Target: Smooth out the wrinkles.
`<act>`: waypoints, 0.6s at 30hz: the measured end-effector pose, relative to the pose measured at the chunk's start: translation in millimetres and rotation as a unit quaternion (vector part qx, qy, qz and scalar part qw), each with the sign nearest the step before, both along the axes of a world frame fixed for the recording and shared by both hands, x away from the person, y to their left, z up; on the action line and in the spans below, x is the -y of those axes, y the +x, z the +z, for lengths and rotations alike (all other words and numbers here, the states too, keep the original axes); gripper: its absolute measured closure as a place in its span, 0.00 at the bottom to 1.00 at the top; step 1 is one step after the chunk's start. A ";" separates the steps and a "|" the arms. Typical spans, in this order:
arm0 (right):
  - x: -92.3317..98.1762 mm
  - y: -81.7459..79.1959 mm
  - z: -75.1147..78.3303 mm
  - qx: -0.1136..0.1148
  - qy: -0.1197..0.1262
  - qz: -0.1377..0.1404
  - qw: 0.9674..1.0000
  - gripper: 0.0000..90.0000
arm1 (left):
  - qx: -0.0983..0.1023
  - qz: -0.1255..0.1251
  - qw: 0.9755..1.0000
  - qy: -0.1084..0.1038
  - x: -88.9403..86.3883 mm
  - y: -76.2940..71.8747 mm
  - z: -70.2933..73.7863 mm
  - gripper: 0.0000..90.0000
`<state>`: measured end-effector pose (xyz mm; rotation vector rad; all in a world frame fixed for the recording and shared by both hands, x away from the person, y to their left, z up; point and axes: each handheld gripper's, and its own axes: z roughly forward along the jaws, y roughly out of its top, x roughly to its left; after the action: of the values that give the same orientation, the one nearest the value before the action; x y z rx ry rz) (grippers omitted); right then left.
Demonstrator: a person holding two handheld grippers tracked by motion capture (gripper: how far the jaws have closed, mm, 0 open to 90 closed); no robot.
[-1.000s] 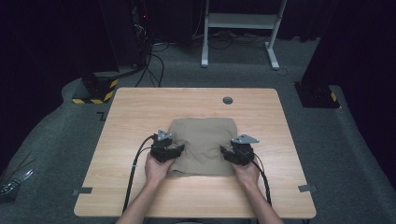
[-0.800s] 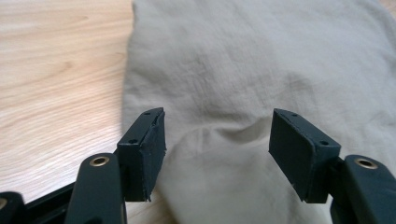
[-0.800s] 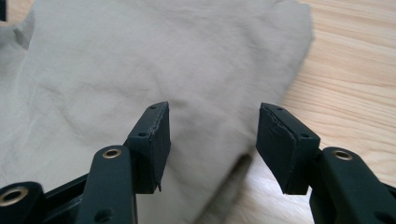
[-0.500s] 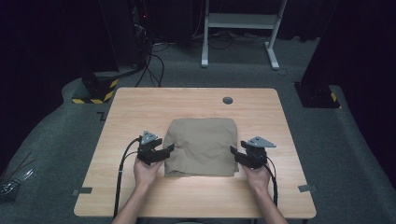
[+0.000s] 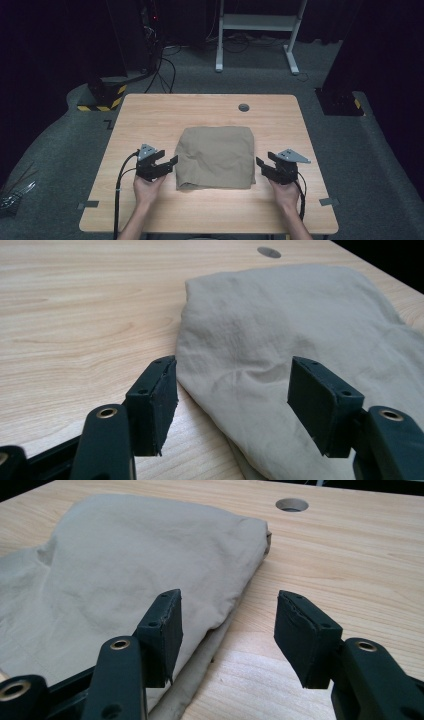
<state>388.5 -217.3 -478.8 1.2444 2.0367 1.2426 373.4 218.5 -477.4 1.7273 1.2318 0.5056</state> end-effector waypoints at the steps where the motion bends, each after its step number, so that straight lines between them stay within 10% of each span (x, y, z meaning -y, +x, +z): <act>1: 1.2 -0.9 0.9 0.001 0.000 0.000 1.000 0.50 | 0.001 -0.001 1.000 -0.001 -0.5 -0.7 0.8 0.41; 18: 35.3 -18.1 8.9 0.016 0.016 -0.035 0.999 0.50 | 0.018 0.034 0.999 -0.007 -33.0 -21.5 7.0 0.41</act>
<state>370.4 -252.6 -469.8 1.2916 1.9400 1.2595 351.8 251.4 -470.4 1.6629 1.2690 0.5651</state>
